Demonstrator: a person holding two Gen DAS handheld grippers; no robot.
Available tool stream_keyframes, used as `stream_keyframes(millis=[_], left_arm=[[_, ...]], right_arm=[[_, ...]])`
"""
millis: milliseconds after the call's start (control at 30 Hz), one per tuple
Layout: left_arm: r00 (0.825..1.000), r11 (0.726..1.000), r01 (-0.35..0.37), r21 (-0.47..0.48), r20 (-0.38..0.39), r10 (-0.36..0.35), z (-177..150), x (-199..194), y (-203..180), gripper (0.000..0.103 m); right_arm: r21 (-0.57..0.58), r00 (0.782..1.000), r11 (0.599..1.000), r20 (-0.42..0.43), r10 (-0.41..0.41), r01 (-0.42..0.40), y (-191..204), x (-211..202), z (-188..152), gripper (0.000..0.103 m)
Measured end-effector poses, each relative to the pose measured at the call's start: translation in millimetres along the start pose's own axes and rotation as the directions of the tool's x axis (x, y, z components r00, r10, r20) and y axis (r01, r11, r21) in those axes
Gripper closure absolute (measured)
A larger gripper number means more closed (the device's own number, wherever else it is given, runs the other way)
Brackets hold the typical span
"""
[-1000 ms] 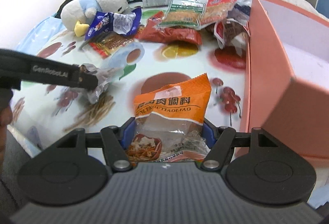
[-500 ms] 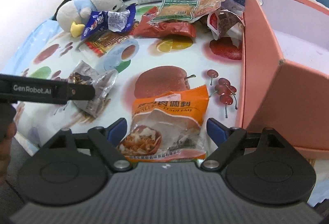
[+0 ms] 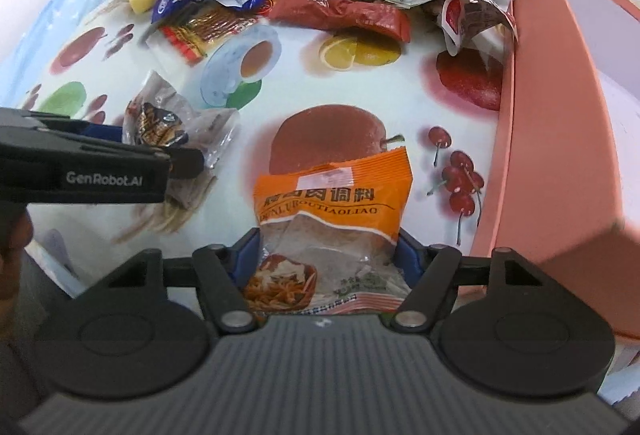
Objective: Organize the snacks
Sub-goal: 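Carry the orange bag with the right tool while the left tool carries the clear bag over the pink box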
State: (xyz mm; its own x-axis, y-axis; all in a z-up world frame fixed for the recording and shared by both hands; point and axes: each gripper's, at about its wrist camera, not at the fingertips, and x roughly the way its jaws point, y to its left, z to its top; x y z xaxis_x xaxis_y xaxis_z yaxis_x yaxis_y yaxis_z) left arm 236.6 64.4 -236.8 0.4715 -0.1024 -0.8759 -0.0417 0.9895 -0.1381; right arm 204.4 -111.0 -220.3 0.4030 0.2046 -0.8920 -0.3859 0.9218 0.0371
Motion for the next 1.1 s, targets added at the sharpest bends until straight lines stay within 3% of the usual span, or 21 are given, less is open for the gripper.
stream_keyframes(millis=[100, 367, 467, 733, 1100], left_arm=[[1.0, 1.0, 0.018, -0.014, 0.012, -0.018, 1.9, 0.2, -0.9, 0.045], [0.994, 0.996, 0.051, -0.077, 0.099, -0.043, -12.1, -12.9, -5.8, 0.048], [0.991, 0.994, 0.048, -0.095, 0.126, -0.036, -22.0, -23.2, -7.5, 0.048], [0.977, 0.992, 0.039, -0.119, 0.212, -0.013, -29.4, -93.7, -14.4, 0.048], [0.944, 0.993, 0.106, -0.053, 0.319, -0.084, -48.0, -180.3, -51.8, 0.048]], right_arm=[[0.003, 1.0, 1.0, -0.009, 0.011, -0.011, -3.3, 3.3, 6.1, 0.033], [0.033, 0.996, 0.999, 0.088, 0.028, -0.031, -5.7, -7.1, 1.8, 0.037], [0.041, 0.991, 0.996, 0.114, 0.068, -0.074, -5.7, -20.1, 0.0, 0.037], [0.032, 0.978, 0.997, 0.195, 0.069, -0.077, -7.2, -76.2, -7.3, 0.038], [0.188, 0.942, 0.974, 0.33, 0.054, -0.122, -20.8, -158.4, -41.3, 0.038]])
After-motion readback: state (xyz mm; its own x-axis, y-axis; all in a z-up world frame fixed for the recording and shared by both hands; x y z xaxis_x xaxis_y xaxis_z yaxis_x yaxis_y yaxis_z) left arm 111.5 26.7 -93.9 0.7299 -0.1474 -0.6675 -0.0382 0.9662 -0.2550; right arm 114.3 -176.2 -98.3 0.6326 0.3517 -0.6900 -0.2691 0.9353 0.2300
